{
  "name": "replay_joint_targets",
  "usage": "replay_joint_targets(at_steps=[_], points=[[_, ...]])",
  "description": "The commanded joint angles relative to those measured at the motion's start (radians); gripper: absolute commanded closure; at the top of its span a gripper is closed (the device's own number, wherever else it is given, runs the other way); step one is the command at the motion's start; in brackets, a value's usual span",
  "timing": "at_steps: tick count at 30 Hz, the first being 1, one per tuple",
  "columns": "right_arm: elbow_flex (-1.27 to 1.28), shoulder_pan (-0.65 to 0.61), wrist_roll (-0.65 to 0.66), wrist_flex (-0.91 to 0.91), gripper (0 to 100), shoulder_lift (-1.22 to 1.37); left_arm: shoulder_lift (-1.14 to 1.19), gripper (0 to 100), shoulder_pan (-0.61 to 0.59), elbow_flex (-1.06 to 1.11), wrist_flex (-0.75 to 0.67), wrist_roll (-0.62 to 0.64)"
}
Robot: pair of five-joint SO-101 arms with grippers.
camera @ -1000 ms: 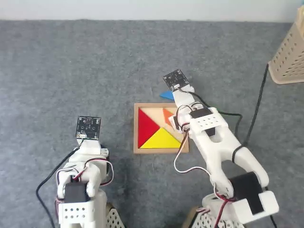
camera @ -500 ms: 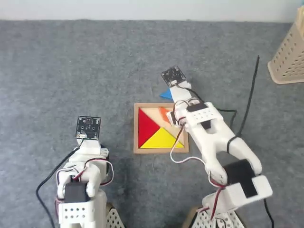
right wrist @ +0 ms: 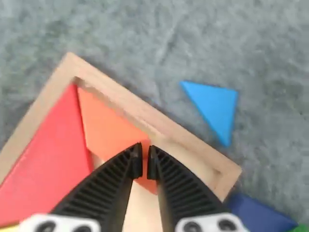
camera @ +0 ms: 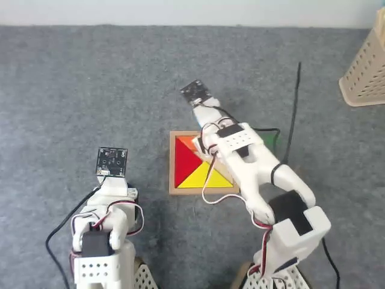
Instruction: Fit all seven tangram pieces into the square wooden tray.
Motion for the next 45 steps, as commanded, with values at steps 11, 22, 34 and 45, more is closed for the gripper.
replay_joint_targets(at_steps=[11,22,34,45], points=[[-0.035,-0.061,0.015,-0.010,96.5,-0.015,-0.018,98,0.005,-0.010,0.006,-0.002],[0.000,0.087,-0.083,0.272,96.4,-0.452,-0.018,98,0.005,-0.010,0.006,-0.002],[0.152,0.283,0.029,0.447,91.3,-0.496,-0.018,98,0.005,-0.010,0.006,-0.002],[0.103,0.360,0.264,0.418,80.7,-0.278,-0.018,98,0.005,-0.010,0.006,-0.002]])
